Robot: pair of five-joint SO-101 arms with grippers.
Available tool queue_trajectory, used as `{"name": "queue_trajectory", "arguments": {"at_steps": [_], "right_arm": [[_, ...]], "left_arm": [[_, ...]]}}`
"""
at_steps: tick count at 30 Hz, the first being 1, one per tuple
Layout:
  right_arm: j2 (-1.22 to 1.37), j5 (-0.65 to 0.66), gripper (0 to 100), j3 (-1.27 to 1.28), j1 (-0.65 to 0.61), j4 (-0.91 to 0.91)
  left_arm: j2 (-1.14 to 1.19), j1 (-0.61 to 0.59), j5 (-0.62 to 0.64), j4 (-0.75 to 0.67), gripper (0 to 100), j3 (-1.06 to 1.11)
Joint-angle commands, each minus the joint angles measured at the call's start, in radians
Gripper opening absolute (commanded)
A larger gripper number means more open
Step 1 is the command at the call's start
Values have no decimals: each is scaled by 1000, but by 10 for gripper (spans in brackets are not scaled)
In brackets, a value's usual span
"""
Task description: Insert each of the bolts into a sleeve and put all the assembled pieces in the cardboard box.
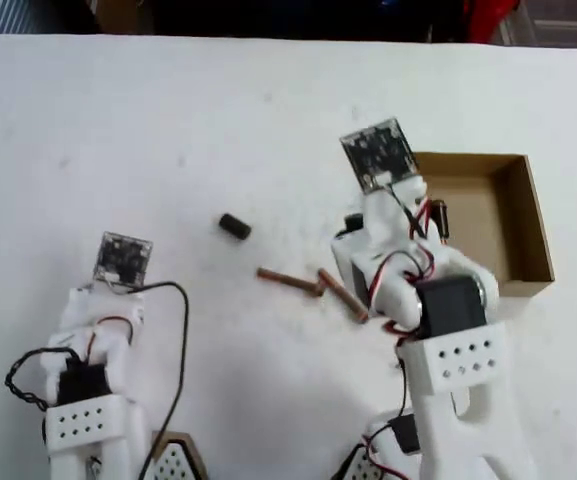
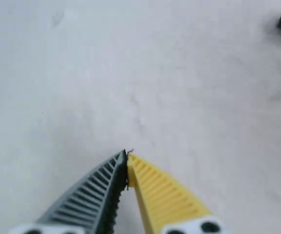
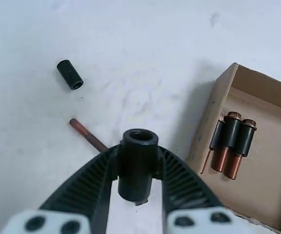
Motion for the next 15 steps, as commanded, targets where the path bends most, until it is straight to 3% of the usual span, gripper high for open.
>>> {"name": "queue_trajectory", "arguments": {"at_steps": [1,7,15], "right_arm": [[-88,15,21,110,15,-120],[-180,15,21,319,15,-292],[-222,9,19,473,76,-412]], "left_arm": [[-10,19,-101,75,23,-60],[-10,27,-218,143,21,-77],[-8,124,-281,384,21,-284]]}}
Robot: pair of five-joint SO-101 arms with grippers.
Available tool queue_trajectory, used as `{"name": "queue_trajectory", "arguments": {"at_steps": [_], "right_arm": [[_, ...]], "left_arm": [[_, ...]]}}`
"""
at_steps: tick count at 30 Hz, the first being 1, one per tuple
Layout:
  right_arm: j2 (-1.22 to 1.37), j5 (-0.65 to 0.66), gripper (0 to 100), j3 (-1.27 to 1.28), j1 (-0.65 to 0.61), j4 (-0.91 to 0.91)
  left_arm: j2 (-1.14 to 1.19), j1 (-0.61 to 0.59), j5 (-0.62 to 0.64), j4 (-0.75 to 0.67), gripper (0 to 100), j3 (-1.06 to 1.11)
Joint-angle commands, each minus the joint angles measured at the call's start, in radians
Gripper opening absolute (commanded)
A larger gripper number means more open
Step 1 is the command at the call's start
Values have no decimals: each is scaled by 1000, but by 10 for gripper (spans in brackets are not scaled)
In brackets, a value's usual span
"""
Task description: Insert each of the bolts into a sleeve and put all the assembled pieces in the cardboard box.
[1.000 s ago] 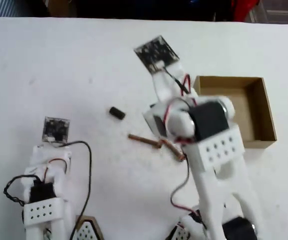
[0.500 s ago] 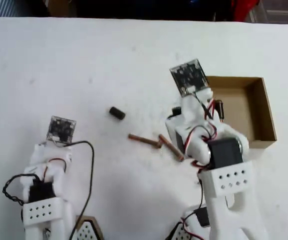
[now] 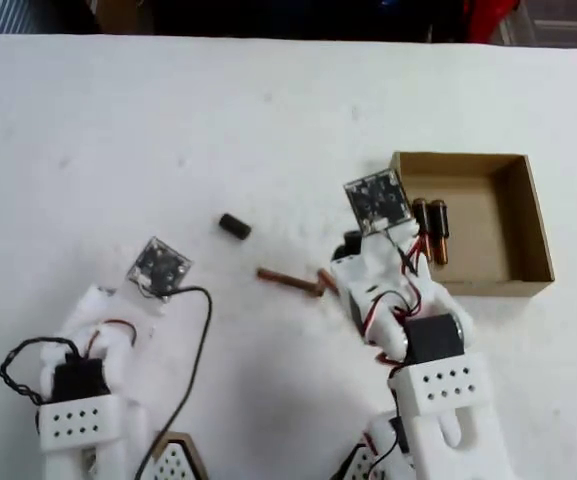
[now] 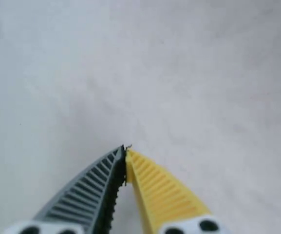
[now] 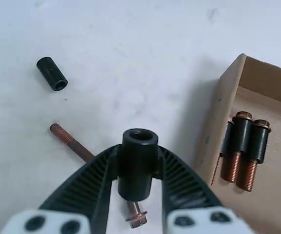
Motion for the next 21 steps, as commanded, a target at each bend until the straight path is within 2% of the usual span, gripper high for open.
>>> {"name": "queue_trajectory", "arguments": {"at_steps": [1,10,21], "right_arm": [[-30,6,19,25,59,-61],[-111,6,18,230,81,-294],[-315,3,18,364,81,-317]], "left_arm": [[-8,61,-15,97,21,-149],[-4,237,-32,267,20,-336],[-1,315,-66,327,20,-382]]}}
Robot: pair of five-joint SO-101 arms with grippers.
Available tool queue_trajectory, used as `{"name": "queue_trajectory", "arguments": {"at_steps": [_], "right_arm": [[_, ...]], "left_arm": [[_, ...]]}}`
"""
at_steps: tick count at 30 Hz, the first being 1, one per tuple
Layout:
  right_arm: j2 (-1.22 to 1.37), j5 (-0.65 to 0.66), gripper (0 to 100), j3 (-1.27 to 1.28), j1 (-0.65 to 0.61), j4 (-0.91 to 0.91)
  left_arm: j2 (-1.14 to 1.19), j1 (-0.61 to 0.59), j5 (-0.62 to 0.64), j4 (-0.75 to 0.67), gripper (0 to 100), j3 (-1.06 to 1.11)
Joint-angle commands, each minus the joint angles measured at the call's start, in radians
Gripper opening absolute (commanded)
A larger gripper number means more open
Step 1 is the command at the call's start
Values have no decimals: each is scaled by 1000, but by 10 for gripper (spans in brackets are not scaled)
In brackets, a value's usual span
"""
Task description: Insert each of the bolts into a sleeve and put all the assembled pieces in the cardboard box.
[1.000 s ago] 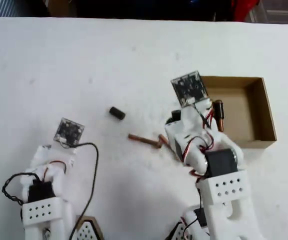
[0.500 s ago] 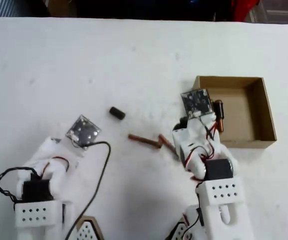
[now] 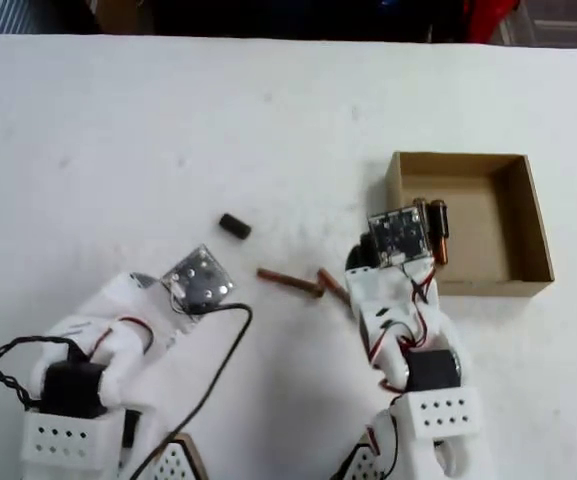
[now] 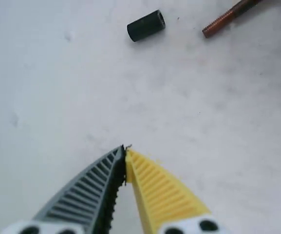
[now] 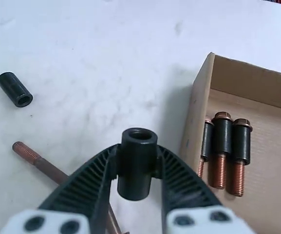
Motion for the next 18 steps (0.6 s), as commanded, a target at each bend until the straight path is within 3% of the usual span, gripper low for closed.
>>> {"name": "queue_trajectory", "arguments": {"at_steps": [1,7,14,18], "right_arm": [[-88,3,18,18,5,-27],[-208,3,18,92,8,-27],[-311,3,18,144,10,-19],[-363,3,18,173,10,-21]], "left_arm": [[1,47,-8,18,20,-48],[54,58,-6,64,20,-130],[349,68,-9,86,20,-321],[487,147,-12,83,21,-368]]}}
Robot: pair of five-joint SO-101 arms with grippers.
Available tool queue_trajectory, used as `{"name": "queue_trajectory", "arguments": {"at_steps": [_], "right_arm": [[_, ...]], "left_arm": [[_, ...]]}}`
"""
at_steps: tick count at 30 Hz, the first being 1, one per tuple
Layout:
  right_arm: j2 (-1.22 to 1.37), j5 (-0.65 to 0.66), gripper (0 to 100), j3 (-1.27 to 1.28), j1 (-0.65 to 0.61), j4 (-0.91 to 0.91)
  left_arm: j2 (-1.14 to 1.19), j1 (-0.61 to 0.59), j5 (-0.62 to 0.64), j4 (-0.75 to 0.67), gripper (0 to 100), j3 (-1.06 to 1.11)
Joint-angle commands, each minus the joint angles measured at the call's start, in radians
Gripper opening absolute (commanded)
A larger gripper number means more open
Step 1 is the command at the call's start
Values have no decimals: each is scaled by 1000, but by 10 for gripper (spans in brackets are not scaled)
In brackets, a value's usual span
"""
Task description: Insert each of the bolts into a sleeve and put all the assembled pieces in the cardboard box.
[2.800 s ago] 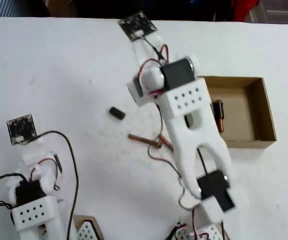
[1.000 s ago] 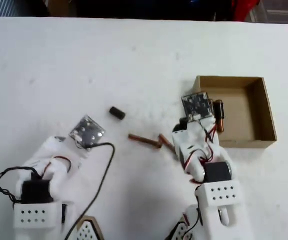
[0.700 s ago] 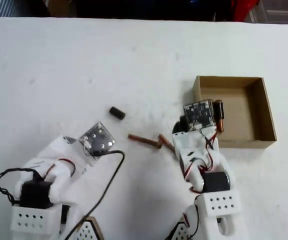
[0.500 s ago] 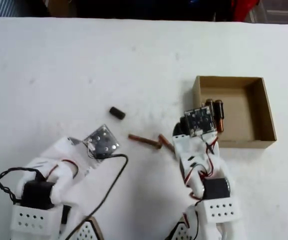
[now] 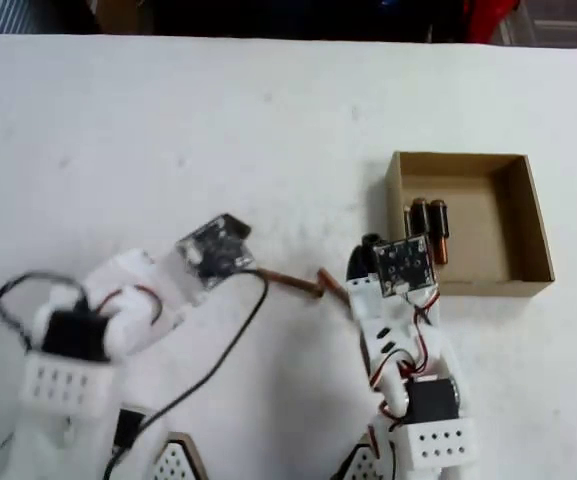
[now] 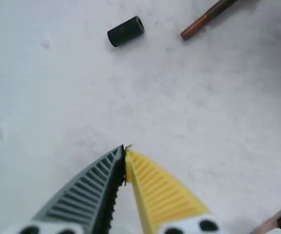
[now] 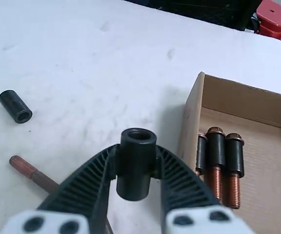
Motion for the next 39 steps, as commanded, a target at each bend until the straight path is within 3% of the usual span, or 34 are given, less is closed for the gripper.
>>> {"name": "queue_trajectory", "arguments": {"at_steps": [1,7,24,30,36,39], "right_arm": [[-56,3,18,5,10,-19],[-160,3,18,72,15,-19],[-186,3,20,94,248,-65],[-186,3,21,95,311,-71],[-186,9,21,95,311,-71],[-186,11,21,95,311,-70]], "left_arm": [[113,87,-9,-2,22,-78],[272,203,-11,-2,24,-166],[912,358,-12,-135,28,-468],[1093,386,-149,-137,100,-578],[1224,390,-161,-158,109,-697],[1283,407,-161,-152,160,-747]]}}
